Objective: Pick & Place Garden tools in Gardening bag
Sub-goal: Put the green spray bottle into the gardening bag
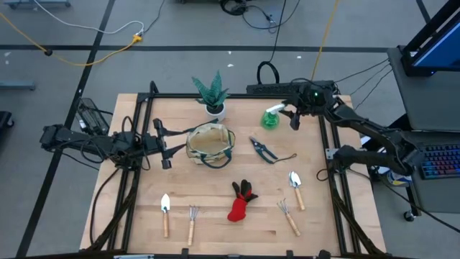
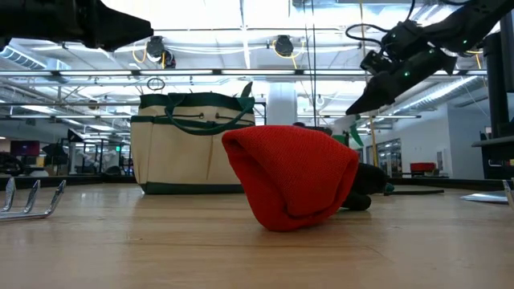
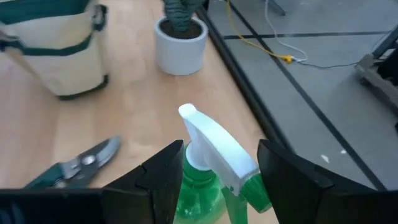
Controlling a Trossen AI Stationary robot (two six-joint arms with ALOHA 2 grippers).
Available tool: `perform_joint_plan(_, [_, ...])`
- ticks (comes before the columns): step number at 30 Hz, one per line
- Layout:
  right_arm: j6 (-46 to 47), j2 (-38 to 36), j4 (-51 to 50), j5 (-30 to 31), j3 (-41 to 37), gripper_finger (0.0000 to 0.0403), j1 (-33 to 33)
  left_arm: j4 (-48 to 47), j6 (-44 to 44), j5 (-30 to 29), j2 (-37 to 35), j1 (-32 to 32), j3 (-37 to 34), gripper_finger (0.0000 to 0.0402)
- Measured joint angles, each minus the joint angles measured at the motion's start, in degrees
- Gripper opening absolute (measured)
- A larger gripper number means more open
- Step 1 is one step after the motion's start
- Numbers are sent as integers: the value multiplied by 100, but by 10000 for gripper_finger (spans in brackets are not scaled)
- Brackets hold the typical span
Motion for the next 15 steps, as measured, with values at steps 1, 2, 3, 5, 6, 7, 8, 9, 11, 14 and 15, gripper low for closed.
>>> perform_joint_plan(1, [0,-49,-56,17,0,196,60,-10,-2,0,0,0,0,205])
perform_joint_plan(2, [-2,-82,-75,18,0,196,110,-24,-2,1,0,0,0,205])
perform_joint_plan(3, [-32,-115,-74,22,0,196,159,-32,-2,1,0,0,0,205])
perform_joint_plan(5, [-251,-202,-4,23,-4,196,224,-32,-15,1,0,0,0,205])
perform_joint_plan(6, [-413,-240,62,63,-4,196,247,-32,-19,1,0,0,0,205])
perform_joint_plan(7, [-558,-266,126,203,-4,196,269,-32,-26,1,0,0,0,205])
perform_joint_plan(8, [-634,-274,174,392,-4,196,288,-32,-37,1,0,0,0,205])
perform_joint_plan(9, [-669,-265,217,630,-4,196,302,-32,-50,1,0,0,0,205])
perform_joint_plan(11, [-664,-227,342,893,-4,196,295,-32,-104,1,0,0,0,205])
perform_joint_plan(14, [-662,-143,258,877,0,196,291,-32,-112,1,0,0,0,205])
perform_joint_plan(15, [-667,-111,253,866,5,196,294,-32,-125,1,0,0,0,205])
